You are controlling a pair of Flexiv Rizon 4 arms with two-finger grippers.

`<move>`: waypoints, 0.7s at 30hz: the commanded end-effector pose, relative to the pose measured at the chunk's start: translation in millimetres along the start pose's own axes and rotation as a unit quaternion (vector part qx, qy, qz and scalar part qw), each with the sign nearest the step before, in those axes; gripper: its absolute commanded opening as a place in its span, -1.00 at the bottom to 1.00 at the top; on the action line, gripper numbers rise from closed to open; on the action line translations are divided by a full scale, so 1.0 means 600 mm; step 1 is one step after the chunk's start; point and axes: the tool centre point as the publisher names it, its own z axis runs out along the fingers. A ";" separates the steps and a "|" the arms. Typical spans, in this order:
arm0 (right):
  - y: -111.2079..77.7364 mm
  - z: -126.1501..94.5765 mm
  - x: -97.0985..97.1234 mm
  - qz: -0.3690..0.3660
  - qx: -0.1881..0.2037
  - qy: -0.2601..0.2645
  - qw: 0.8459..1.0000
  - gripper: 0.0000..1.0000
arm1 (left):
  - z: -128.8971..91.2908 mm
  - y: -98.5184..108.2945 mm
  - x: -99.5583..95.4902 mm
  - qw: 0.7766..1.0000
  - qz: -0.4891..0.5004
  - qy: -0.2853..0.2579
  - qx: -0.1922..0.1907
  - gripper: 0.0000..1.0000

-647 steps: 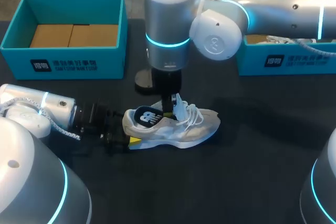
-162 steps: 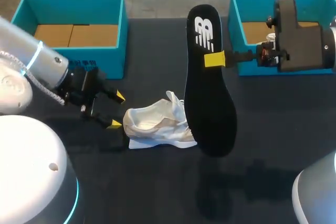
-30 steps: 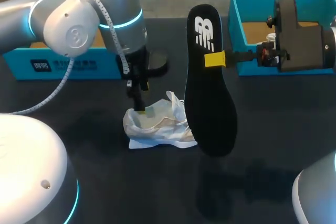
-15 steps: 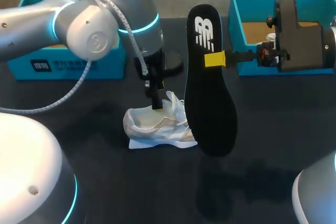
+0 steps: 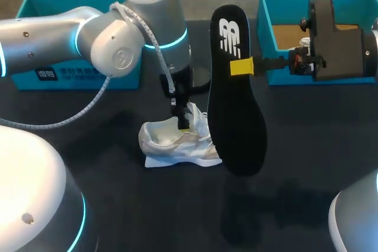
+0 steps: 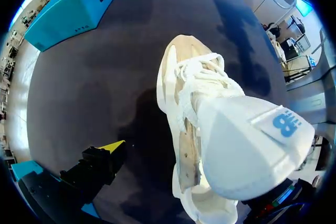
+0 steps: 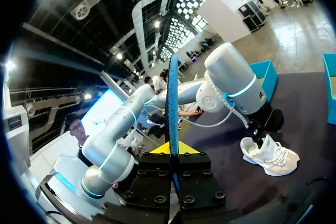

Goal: Take the shoe out of the shoebox, open the shoe tongue, remove and reinsert the insole, then place the shoe into the shoebox

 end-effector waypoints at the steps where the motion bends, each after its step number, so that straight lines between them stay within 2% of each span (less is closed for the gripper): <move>1: -0.007 0.007 0.015 0.000 -0.006 -0.006 1.000 -1.00 | 0.011 -0.009 -0.003 1.000 0.000 0.004 -0.007 0.78; 2: -0.007 0.007 0.015 0.000 -0.006 -0.006 1.000 -1.00 | 0.012 -0.009 -0.002 1.000 0.001 0.005 -0.008 0.65; 3: -0.007 0.007 0.015 0.000 -0.006 -0.006 1.000 -1.00 | 0.013 -0.009 -0.002 1.000 0.001 0.005 -0.009 0.35; 4: -0.007 0.007 0.015 0.000 -0.006 -0.006 1.000 -1.00 | 0.013 -0.009 -0.001 1.000 0.001 0.005 -0.009 -0.05; 5: -0.007 0.007 0.015 0.000 -0.006 -0.006 1.000 -1.00 | 0.013 -0.009 -0.001 1.000 0.000 0.005 -0.008 -0.18; 8: -0.007 0.007 0.015 0.000 -0.006 -0.006 1.000 -1.00 | 0.014 -0.008 0.002 1.000 -0.001 0.007 -0.006 -0.84; 9: -0.007 0.007 0.015 0.000 -0.006 -0.006 1.000 -1.00 | 0.014 -0.007 0.003 1.000 -0.001 0.007 -0.005 -1.00; 17: -0.007 0.007 0.015 0.000 -0.006 -0.006 1.000 -1.00 | 0.014 -0.001 0.009 1.000 0.003 0.016 0.001 -1.00; 21: -0.007 0.007 0.015 0.000 -0.006 -0.006 1.000 -1.00 | 0.005 -0.002 0.012 0.999 0.036 0.040 0.009 -1.00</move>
